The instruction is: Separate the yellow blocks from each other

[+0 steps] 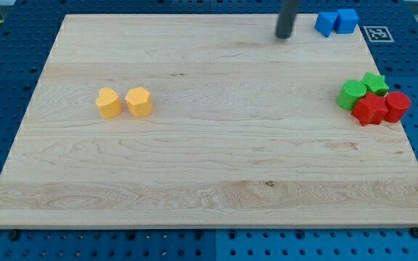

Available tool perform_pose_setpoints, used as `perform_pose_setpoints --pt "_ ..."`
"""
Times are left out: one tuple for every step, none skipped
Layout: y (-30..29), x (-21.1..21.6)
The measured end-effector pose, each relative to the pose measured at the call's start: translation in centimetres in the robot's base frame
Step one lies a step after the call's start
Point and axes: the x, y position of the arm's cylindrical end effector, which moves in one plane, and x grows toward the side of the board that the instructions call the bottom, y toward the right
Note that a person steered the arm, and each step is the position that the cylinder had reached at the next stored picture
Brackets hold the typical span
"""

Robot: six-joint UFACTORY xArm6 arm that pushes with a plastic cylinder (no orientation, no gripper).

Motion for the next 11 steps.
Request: perform_pose_setpoints --pt "-9.1 1.9" --pt "-19.3 4.8" --pt "-29.2 8.7" --pt "-35.6 14.2" --pt "-36.8 19.0" --pt "-32.1 19.0" --pt "-24.7 16.8" --pt "-17.3 15.2" --pt "-10.6 14.8" --pt "-10.9 15.0" --pt "-16.7 16.6"
